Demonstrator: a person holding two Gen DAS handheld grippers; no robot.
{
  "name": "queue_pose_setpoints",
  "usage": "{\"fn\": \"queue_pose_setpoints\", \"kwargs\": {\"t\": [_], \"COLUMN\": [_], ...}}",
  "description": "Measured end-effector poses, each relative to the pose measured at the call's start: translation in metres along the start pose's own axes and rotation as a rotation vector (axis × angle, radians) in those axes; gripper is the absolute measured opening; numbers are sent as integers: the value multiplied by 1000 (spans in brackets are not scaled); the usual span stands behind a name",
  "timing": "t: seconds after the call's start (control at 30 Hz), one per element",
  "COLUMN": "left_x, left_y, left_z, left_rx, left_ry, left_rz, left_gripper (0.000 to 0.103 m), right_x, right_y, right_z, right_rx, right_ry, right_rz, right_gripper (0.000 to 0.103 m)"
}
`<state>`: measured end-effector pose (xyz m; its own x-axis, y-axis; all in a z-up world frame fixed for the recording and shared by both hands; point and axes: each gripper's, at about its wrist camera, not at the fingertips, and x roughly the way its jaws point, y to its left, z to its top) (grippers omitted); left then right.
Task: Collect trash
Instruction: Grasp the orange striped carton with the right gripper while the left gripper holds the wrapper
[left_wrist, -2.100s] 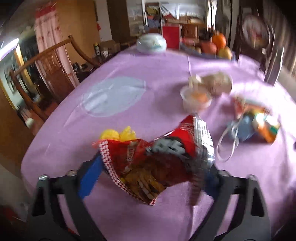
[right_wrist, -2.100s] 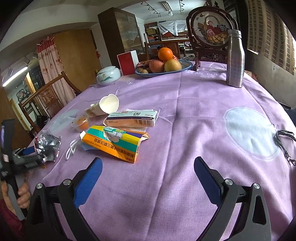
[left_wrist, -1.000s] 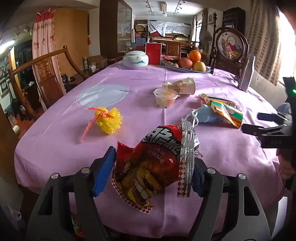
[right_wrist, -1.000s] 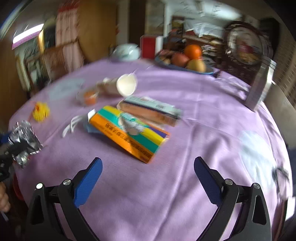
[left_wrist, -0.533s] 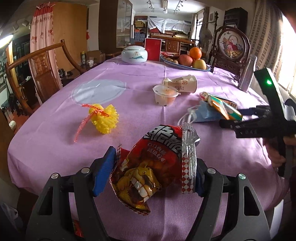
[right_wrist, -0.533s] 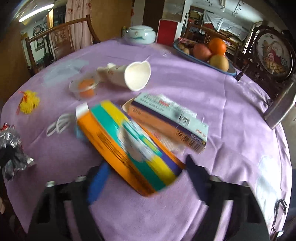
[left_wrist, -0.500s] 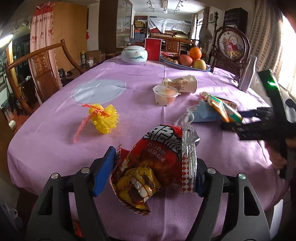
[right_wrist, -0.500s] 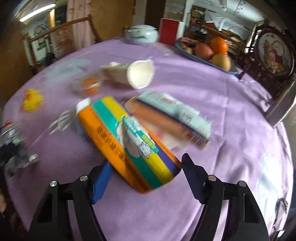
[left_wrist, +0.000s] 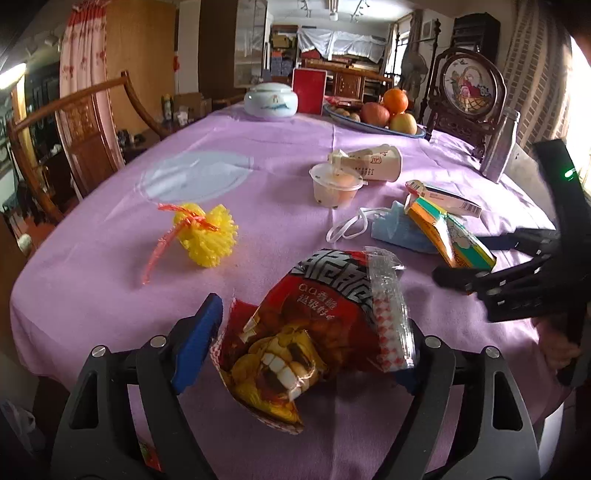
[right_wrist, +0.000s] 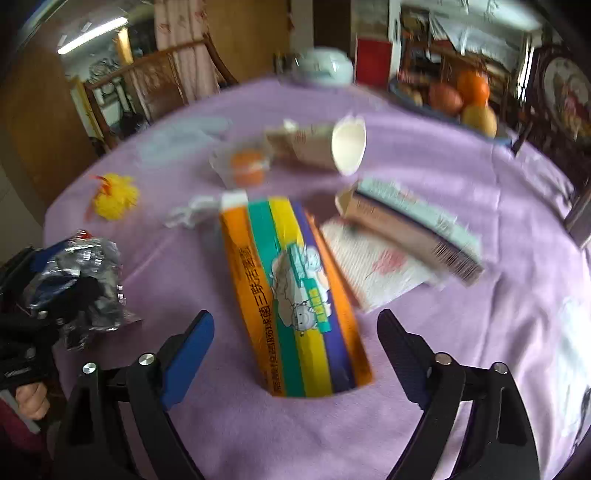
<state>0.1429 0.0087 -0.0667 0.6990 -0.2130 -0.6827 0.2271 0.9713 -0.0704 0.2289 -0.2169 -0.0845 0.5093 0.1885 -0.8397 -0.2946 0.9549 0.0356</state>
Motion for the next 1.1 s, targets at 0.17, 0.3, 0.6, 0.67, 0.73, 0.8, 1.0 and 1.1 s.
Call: {"fn": "queue_pose_setpoints", "kwargs": {"t": [0.17,0.3,0.6,0.67,0.73,0.8,1.0,1.1], "left_x": [9,-10,-57,-61,-64,-67,-64,-57], "left_y": [3,-2,-6,-7,-10,-11,-8,-6], "left_z": [4,4,10,7,1,-4,-6,-6], "left_rx": [-32,-31,-21,-19,-10,-1,-21,-30], "left_ry": [28,-21,-111,-108,-107,-108,-104,-87], "left_rz": [-46,-79,-70,-70,-63,-55,-64,-63], "left_gripper": [73,71,71,71,71,71,71,71], "right_x": [-17,-56,-108,-97,-87,-77,-66,-62], "right_y": [1,-5,-1,-2,-1,-2,-1,1], "right_z": [-12,-32,-54,-60,-69,-80,-89,-96], "right_rx": [28,101,122,113,127,133,157,188], "right_ry": [-45,-138,-256,-217,-178,-153,-146,-162], "right_rz": [-35,16,17,19,29,23,10,-3], "right_gripper": [56,57,48,48,56,60,69,70]}}
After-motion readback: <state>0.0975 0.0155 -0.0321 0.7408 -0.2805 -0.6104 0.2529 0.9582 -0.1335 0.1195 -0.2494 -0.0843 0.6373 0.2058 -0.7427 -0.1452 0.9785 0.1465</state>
